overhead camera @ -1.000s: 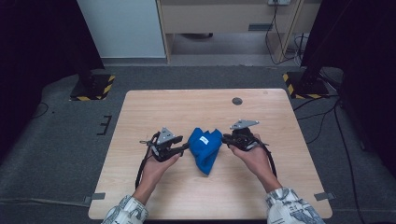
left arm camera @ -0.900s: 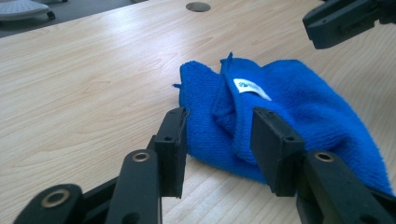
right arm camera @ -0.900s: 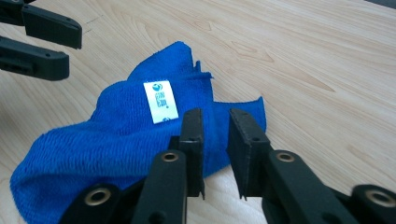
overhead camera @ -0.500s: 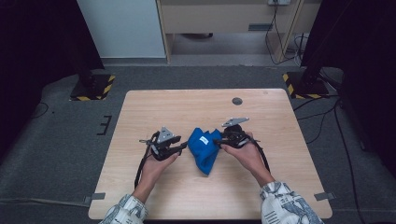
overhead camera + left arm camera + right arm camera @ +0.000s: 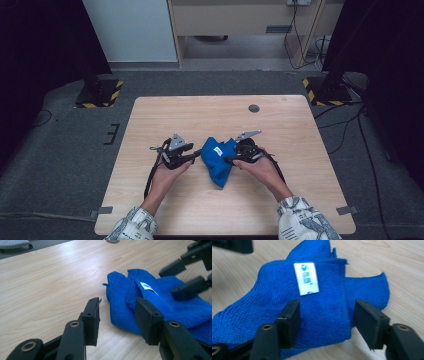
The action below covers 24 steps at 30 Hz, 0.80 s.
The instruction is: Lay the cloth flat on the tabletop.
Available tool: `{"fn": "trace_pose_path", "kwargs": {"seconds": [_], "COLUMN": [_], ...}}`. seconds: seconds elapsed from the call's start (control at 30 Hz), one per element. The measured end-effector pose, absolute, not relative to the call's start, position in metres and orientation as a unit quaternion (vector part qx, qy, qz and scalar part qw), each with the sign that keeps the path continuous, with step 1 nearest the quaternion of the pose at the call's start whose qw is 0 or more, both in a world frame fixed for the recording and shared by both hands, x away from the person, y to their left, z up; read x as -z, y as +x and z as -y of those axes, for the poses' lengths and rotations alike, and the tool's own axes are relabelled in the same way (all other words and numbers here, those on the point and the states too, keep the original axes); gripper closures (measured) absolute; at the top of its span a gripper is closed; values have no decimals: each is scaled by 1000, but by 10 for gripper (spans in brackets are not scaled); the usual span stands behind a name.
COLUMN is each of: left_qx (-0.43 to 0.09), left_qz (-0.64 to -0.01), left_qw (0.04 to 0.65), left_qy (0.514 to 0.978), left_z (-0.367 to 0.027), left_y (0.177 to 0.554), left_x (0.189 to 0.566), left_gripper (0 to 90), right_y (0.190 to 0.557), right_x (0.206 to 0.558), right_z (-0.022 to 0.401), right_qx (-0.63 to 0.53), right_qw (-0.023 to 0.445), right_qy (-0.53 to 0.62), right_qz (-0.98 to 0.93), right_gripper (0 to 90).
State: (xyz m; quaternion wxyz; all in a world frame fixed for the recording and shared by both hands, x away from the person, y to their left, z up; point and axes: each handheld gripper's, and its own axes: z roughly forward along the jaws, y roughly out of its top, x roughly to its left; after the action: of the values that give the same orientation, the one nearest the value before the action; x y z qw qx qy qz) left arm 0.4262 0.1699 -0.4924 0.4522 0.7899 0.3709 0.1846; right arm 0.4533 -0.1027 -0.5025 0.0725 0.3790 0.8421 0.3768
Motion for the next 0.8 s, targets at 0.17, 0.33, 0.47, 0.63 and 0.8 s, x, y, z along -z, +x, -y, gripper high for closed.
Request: {"fn": "trace_pose_path", "kwargs": {"seconds": [0.17,0.33,0.47,0.63,0.8], "left_qx": [-173,-162,-154,-129,-113], "left_qz": [-360,-358,-354,-353,-359], "left_qw": [451,443,437,422,397], "left_qy": [798,805,812,825,837], "left_z": [-164,-156,-151,-144,-139], "left_y": [439,453,458,461,461], "left_x": [495,501,508,516,518], "left_gripper": [490,432,409,515,767], "right_y": [448,446,444,443,441], "right_x": [507,509,512,517,517], "right_z": [103,107,108,108,109], "right_qx": [-371,-366,-366,-369,-375], "right_qw": [70,63,60,58,60], "right_qy": [370,377,371,365,361], "right_qz": [-849,-848,-851,-853,-852], "right_gripper": [389,374,468,609,775]}}
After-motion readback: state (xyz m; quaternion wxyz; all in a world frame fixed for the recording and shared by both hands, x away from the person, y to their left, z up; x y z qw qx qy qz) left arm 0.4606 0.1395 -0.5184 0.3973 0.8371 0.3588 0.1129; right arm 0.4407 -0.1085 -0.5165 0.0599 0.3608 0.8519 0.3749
